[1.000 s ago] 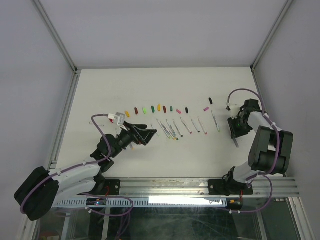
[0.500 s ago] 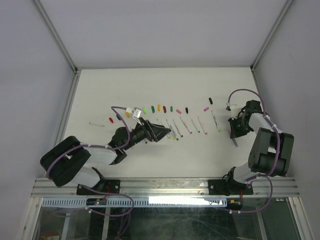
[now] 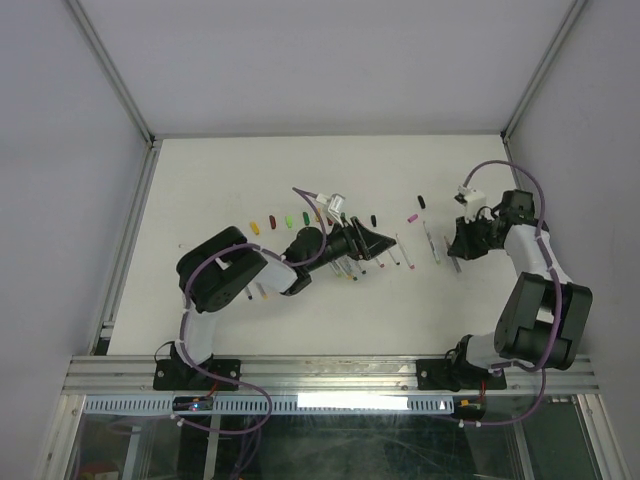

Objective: Open the pen caps
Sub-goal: Pick up the pen from the center of the board.

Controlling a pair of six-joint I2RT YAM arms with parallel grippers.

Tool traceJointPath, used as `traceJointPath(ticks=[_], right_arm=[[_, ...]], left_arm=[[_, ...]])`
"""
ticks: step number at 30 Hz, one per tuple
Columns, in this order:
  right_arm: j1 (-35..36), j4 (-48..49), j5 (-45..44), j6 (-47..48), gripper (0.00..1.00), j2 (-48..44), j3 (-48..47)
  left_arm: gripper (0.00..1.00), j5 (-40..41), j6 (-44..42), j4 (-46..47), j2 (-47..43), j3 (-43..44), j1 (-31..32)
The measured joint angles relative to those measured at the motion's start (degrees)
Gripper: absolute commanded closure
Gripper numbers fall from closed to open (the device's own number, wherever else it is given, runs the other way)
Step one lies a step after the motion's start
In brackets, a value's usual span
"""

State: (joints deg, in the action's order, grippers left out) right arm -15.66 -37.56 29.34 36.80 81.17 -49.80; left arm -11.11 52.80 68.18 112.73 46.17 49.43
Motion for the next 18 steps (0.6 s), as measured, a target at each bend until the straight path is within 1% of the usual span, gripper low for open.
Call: traceJointPath(ticks=[4, 9, 13, 18], right_arm=[[0.0, -2.12, 8.87, 0.5, 1.0, -2.69, -3.23], [0.57, -5.97, 20.59, 0.92, 1.0, -6.19, -7.23], [2.27, -8.68, 27.21, 0.83, 1.0, -7.78, -7.87], [5.11, -10.05, 32.04, -0.31, 1.0, -9.14, -7.82]], left_arm=[[0.18, -0.46, 0.85, 0.0, 4.72, 4.79, 0.28], [0.15, -0.33, -0.7, 0.98, 5.18, 6.8, 1.27], [0.15, -0.33, -1.99, 2.69, 5.18, 8.13, 2.4], [0.18, 0.92, -3.54, 4.68, 5.18, 9.75, 3.65]])
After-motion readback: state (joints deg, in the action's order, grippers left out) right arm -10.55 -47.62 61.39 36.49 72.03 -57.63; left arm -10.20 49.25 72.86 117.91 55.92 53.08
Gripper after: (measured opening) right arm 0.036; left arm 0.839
